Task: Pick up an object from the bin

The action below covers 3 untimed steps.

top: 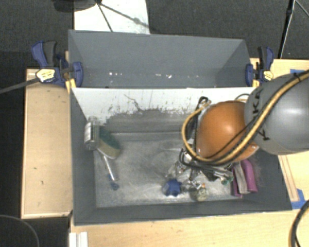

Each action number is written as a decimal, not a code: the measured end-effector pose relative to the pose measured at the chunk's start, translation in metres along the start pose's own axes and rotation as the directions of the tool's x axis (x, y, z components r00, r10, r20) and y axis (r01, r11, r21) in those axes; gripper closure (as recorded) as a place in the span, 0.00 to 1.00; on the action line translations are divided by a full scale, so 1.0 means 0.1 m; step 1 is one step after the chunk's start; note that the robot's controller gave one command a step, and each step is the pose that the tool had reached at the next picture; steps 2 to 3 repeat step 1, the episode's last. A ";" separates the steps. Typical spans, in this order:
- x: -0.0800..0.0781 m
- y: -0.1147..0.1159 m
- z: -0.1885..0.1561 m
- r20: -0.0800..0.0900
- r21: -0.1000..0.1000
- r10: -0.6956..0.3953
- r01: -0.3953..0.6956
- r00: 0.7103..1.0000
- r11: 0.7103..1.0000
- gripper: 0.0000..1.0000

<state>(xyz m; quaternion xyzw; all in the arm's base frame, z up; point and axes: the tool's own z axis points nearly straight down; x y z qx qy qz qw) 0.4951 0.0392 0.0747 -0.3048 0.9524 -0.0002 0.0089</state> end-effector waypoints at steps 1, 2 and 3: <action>0.00 -0.15 -1.50 -0.008 -0.004 -0.322 0.322 0.947 0.947 1.00; 0.00 -0.15 -1.50 -0.008 -0.004 -0.322 0.322 0.947 0.947 1.00; 0.00 -0.15 -1.50 -0.008 -0.004 -0.322 0.322 0.947 0.947 1.00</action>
Offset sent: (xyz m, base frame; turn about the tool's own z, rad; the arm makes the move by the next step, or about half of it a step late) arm 0.0046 -0.0132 0.1470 -0.3303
